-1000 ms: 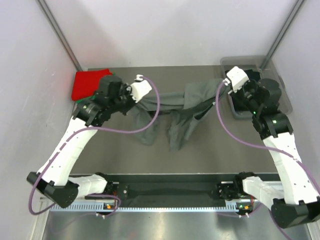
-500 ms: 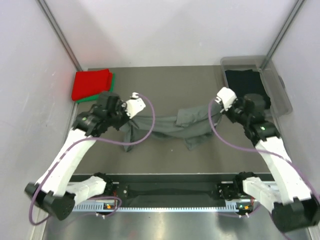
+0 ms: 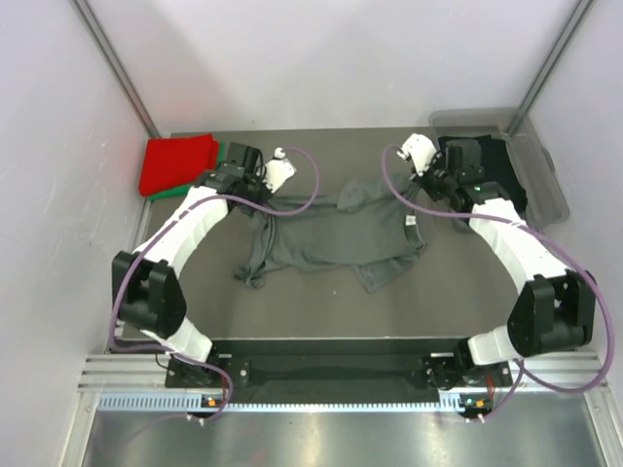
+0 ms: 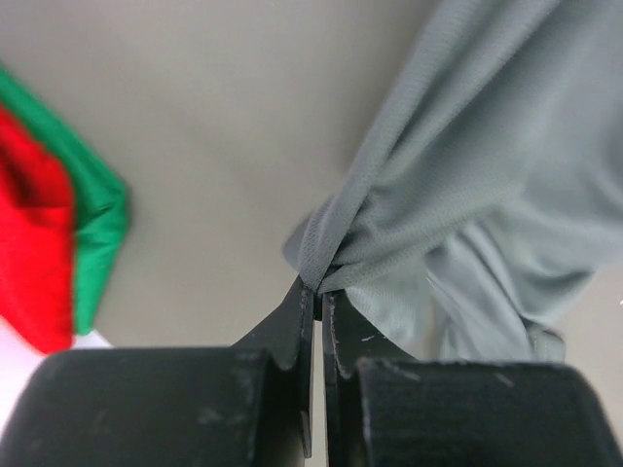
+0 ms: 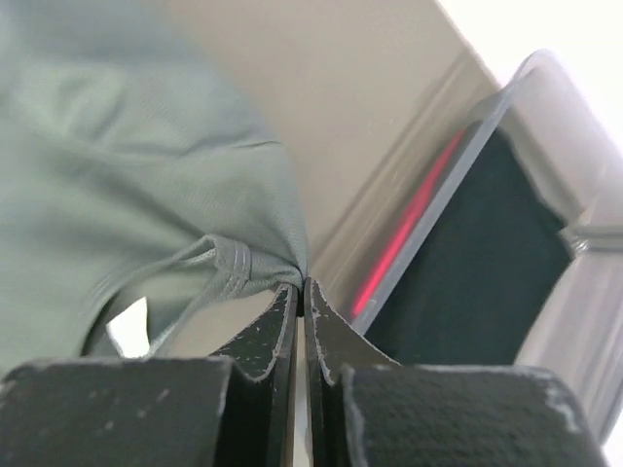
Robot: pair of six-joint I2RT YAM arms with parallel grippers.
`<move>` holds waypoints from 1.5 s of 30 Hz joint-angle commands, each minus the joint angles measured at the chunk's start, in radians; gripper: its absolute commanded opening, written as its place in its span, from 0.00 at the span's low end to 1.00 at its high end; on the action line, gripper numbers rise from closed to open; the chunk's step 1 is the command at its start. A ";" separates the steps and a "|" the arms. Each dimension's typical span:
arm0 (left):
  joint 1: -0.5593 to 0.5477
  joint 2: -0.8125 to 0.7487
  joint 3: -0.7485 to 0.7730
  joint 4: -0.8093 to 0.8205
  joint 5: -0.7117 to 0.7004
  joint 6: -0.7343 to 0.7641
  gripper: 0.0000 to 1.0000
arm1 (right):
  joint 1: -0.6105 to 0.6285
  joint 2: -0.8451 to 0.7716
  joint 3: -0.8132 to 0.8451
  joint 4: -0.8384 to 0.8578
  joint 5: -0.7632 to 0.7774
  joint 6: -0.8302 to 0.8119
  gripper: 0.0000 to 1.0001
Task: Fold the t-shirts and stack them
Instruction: Flatten the tshirt out
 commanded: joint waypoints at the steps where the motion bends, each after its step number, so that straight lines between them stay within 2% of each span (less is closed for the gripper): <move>1: 0.001 -0.146 -0.063 0.029 0.087 0.010 0.00 | -0.014 -0.112 -0.071 -0.005 -0.078 -0.064 0.00; 2: 0.000 -0.197 -0.141 0.026 0.142 0.019 0.00 | -0.014 -0.151 -0.160 -0.025 -0.090 -0.073 0.00; 5: -0.011 -0.252 -0.257 0.012 0.190 0.018 0.00 | -0.002 -0.188 -0.287 -0.085 -0.162 -0.141 0.01; 6: -0.016 -0.254 -0.275 0.003 0.217 0.013 0.00 | 0.007 -0.182 -0.341 -0.105 -0.176 -0.155 0.03; 7: -0.022 -0.240 -0.291 -0.027 0.240 0.009 0.00 | 0.019 -0.157 -0.357 -0.164 -0.190 -0.181 0.13; 11: -0.031 -0.168 -0.275 -0.113 0.256 -0.019 0.01 | 0.020 -0.091 -0.285 -0.312 -0.260 -0.213 0.36; 17: -0.034 -0.147 -0.281 -0.111 0.285 -0.073 0.01 | 0.021 -0.093 -0.087 -0.372 -0.417 -0.215 0.50; 21: -0.040 -0.144 -0.331 -0.071 0.282 -0.105 0.01 | 0.050 0.027 0.065 -0.395 -0.472 -0.221 0.50; 25: -0.040 -0.157 -0.384 -0.045 0.286 -0.131 0.01 | 0.079 0.270 0.255 -0.531 -0.524 -0.254 0.49; 27: -0.040 -0.171 -0.407 -0.028 0.288 -0.138 0.01 | 0.104 0.402 0.413 -0.628 -0.564 -0.286 0.47; 31: -0.040 -0.193 -0.431 -0.009 0.279 -0.148 0.01 | 0.142 0.533 0.504 -0.674 -0.570 -0.301 0.45; 45: -0.040 -0.214 -0.456 0.006 0.262 -0.158 0.01 | 0.247 0.690 0.665 -0.660 -0.552 -0.261 0.43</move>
